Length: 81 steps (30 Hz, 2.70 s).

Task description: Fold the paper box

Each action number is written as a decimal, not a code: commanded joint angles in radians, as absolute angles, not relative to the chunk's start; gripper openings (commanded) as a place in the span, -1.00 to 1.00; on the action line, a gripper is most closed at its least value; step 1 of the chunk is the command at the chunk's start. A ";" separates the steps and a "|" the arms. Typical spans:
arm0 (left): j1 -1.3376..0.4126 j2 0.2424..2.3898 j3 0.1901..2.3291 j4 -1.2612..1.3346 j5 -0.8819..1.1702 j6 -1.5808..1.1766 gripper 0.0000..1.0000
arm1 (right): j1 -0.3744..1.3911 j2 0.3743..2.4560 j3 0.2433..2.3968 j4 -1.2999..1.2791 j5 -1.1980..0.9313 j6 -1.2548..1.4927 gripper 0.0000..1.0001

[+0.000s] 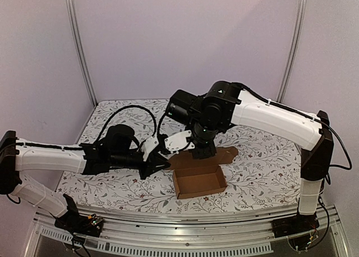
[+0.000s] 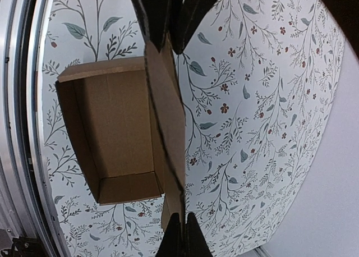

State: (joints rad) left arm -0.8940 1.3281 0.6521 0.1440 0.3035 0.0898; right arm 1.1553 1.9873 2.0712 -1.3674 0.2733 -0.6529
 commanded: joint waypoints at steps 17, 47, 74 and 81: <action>-0.930 1.309 0.656 0.133 0.321 0.106 -1.00 | 1.090 1.947 2.032 -1.450 0.238 -0.537 -0.36; -0.927 1.236 0.572 0.103 0.255 0.067 -1.00 | 0.787 1.108 0.828 -0.330 0.011 -0.010 0.48; -0.900 1.044 0.444 0.063 0.163 0.005 -1.00 | 0.786 1.255 0.534 0.237 -0.181 0.167 0.27; -0.899 1.057 0.450 0.064 0.161 0.004 -1.00 | 0.786 1.263 0.463 0.365 -0.206 0.197 0.08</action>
State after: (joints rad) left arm -0.9073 1.0546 0.4580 0.0803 0.1696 0.0105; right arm 0.7906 1.2510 0.4961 0.2398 -0.1738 0.1677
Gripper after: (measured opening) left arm 0.007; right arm 0.570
